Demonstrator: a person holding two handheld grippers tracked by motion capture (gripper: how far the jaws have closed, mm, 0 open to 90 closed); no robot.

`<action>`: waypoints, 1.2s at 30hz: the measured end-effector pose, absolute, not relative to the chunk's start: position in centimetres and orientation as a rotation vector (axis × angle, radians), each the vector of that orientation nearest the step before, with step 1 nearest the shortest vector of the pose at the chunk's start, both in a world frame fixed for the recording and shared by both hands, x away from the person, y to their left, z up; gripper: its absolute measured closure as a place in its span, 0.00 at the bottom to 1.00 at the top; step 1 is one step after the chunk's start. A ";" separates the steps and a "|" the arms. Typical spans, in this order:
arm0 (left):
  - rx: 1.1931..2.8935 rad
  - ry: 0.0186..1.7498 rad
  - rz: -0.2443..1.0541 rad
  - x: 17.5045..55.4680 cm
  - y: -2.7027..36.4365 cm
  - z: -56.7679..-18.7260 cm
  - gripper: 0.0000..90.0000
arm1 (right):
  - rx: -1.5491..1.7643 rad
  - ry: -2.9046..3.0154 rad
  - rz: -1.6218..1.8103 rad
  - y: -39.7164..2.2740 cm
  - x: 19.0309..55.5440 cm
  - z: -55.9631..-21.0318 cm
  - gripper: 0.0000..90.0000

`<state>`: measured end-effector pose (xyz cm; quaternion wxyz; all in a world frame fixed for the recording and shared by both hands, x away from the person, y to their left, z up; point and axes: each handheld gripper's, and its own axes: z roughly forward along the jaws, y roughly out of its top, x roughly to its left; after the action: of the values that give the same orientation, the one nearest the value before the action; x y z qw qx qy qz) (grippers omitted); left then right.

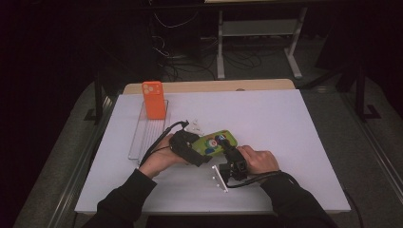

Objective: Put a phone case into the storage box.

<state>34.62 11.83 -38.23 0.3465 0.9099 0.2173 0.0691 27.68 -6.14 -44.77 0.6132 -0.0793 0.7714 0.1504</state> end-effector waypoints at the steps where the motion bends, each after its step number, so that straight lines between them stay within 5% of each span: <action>1: 2.362 0.568 0.188 34.6 11.9 -38.2 0.13 | -0.207 1.770 0.343 -6.2 27.8 -44.6 0.84; 5: 2.353 0.590 0.165 34.9 12.3 -38.1 0.00 | -0.160 1.800 0.351 -6.4 27.9 -44.3 0.84; 36: 2.277 0.609 0.189 35.5 14.0 -37.6 0.00 | 0.728 2.192 1.044 -11.3 32.0 -41.1 0.84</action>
<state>35.47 13.99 -37.58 0.3788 0.8912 0.2385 0.0740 31.98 -11.29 -41.05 0.2986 0.2739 0.8254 0.3931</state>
